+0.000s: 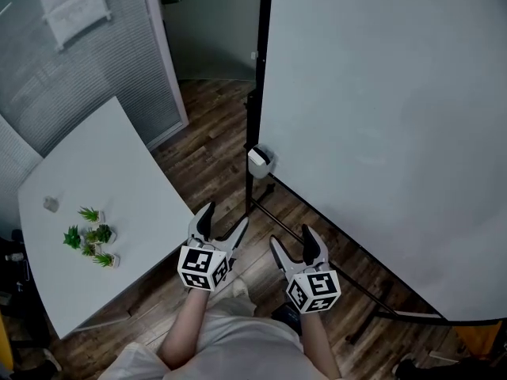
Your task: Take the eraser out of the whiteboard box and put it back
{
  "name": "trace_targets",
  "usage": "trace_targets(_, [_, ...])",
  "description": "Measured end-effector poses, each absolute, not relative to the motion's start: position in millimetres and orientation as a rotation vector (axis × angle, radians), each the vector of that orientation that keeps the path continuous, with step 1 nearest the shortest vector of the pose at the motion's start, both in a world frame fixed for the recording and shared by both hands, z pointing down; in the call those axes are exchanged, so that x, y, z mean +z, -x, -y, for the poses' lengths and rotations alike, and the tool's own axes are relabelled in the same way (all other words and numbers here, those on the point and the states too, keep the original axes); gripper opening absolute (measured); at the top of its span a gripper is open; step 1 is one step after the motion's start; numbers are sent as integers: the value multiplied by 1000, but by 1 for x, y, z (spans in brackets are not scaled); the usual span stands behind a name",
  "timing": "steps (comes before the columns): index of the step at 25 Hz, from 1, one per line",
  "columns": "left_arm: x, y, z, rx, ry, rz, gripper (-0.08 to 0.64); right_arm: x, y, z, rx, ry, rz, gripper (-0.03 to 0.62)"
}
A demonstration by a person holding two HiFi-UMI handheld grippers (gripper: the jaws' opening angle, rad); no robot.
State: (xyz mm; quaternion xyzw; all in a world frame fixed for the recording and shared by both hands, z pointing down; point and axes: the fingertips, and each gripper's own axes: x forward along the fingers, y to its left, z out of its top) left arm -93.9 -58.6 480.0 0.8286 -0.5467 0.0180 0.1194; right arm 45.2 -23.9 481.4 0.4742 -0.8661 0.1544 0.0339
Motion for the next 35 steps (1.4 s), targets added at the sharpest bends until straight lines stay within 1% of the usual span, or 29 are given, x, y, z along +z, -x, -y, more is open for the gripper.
trace_targets(8, [484, 93, 112, 43, -2447, 1543, 362, 479, -39, 70, 453, -1492, 2643, 356])
trace_targets(35, [469, 77, 171, 14, -2532, 1474, 362, 472, -33, 119, 458, -1499, 2692, 356])
